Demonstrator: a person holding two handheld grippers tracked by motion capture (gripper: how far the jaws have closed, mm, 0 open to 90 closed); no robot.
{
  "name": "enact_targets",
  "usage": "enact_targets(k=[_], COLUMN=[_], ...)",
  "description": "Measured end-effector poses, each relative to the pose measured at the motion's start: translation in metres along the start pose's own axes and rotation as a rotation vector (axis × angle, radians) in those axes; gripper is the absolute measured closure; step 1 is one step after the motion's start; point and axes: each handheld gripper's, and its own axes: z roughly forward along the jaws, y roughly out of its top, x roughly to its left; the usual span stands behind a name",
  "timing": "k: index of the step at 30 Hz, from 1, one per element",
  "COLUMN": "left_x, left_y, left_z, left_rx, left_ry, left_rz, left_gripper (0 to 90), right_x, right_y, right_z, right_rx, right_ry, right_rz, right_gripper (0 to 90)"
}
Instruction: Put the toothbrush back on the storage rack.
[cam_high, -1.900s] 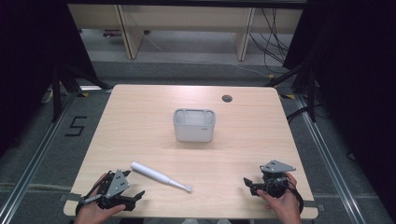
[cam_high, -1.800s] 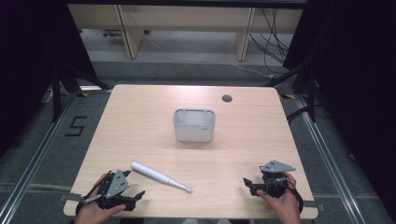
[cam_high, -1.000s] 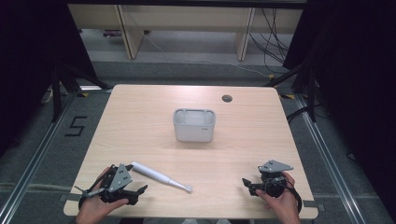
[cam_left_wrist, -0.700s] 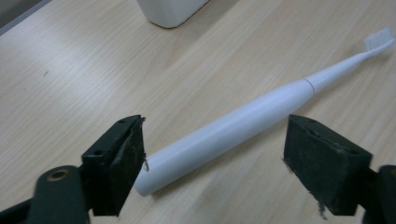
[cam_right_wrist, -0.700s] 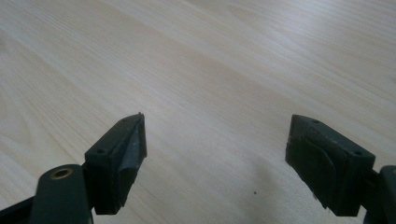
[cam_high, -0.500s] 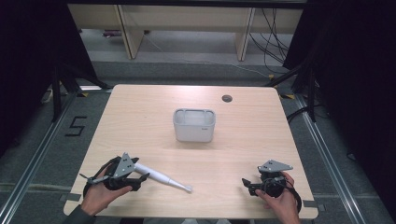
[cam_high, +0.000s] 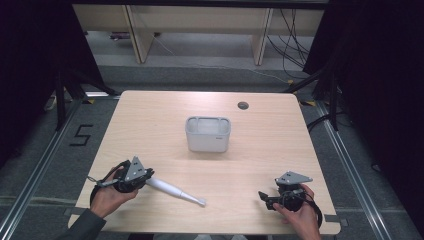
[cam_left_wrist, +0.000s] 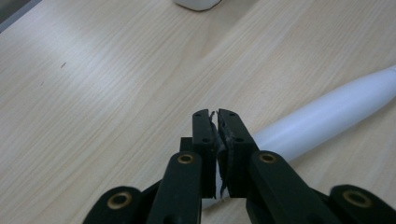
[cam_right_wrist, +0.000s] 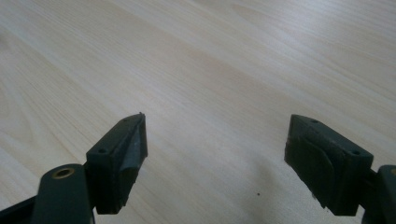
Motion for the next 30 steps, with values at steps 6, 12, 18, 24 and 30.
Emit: enact_targets(k=[6,12,18,24,30], left_x=[0.006,0.007,0.007,0.003,-0.005], left_y=[-0.001,-0.004,-0.006,-0.009,-0.01], left_z=[0.008,0.012,0.011,0.008,0.001], left_rx=[0.019,0.04,0.048,0.066,0.071], left_ry=[-0.007,-0.02,-0.037,-0.064,-0.084], left_rz=[0.006,0.002,-0.004,0.01,0.022], left_gripper=[89.5,89.7,89.7,89.7,89.6], right_x=[0.003,0.002,0.002,0.001,0.001], right_y=[0.0,0.0,0.0,0.001,0.001], right_z=[0.0,0.001,0.001,0.0,0.0], right_rx=[0.01,0.002,-0.002,0.005,0.007], right_ry=[0.006,0.008,0.004,0.002,0.0], right_rz=[0.033,0.009,-0.002,-0.014,-0.006], right_gripper=[21.8,22.0,22.1,22.2,22.3])
